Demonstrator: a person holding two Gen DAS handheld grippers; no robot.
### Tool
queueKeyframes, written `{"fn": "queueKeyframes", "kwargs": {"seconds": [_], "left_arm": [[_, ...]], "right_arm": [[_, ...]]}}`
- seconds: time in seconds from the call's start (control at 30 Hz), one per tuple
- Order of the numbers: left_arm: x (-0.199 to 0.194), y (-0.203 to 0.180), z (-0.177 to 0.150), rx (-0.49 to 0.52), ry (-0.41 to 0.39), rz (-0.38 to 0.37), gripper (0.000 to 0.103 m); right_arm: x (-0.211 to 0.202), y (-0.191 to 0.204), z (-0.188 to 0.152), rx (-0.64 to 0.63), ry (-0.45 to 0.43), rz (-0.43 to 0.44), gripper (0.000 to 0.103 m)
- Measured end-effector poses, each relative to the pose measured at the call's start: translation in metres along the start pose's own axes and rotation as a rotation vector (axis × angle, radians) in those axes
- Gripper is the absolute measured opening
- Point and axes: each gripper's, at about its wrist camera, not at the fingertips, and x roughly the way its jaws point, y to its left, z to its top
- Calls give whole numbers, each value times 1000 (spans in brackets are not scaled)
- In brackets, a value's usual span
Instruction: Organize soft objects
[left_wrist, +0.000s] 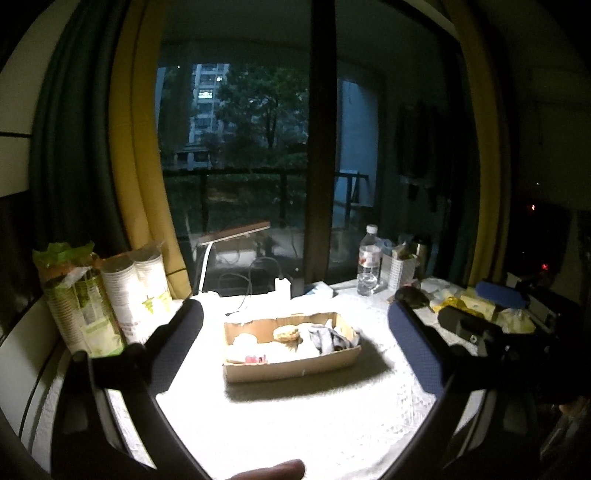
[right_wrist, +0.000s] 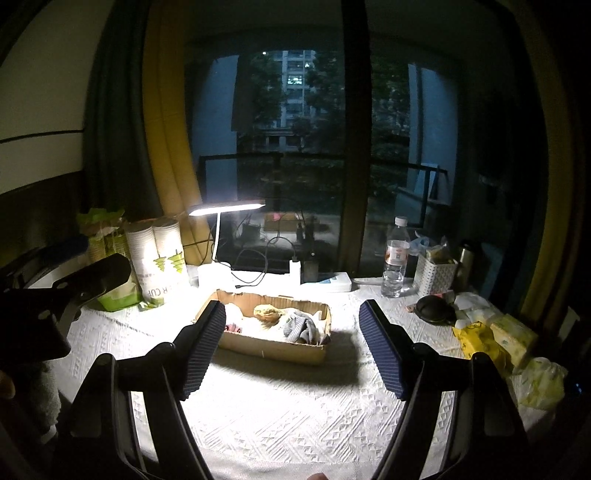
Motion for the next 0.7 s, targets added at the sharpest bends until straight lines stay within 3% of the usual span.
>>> {"fn": "queueKeyframes", "kwargs": {"seconds": [0.7], "left_arm": [[-1,0,0,4,-2,2,101]], "right_arm": [[0,-1,0,0,0,1,78]]}}
